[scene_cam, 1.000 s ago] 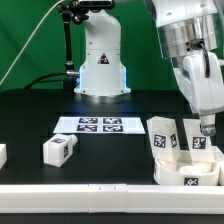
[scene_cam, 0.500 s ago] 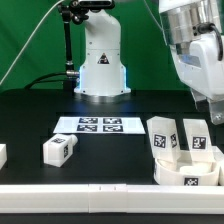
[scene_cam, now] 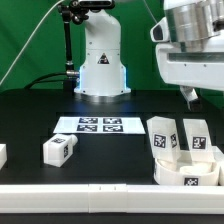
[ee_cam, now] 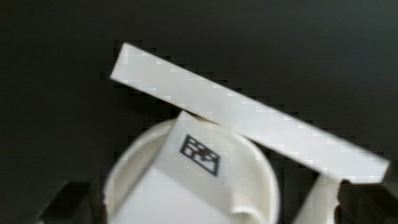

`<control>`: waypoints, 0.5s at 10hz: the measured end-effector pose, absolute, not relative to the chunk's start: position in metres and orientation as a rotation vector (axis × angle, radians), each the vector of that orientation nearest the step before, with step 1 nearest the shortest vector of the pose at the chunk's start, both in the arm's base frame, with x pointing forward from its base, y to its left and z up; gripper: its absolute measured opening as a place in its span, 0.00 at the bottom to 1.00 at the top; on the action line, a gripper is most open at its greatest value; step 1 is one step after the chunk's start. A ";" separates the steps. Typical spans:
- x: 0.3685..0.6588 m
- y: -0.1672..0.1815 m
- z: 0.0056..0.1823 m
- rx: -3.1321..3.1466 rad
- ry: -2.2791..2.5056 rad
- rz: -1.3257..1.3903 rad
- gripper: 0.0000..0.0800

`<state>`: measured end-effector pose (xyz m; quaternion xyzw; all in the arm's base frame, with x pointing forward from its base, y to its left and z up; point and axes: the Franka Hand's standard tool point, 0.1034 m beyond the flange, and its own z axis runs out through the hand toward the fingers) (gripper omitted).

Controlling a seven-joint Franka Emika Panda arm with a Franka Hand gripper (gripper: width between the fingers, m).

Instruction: Assemble stool

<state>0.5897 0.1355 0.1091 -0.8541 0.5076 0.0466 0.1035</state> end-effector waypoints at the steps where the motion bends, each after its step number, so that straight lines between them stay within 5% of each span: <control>1: 0.591 0.139 0.111 -2.590 1.383 0.119 0.81; 5: 0.591 0.137 0.111 -2.755 0.998 0.073 0.81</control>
Offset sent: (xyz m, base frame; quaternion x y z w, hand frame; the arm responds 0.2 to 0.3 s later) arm 0.0000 0.0000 0.0000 0.0000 0.0000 -0.1938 0.9810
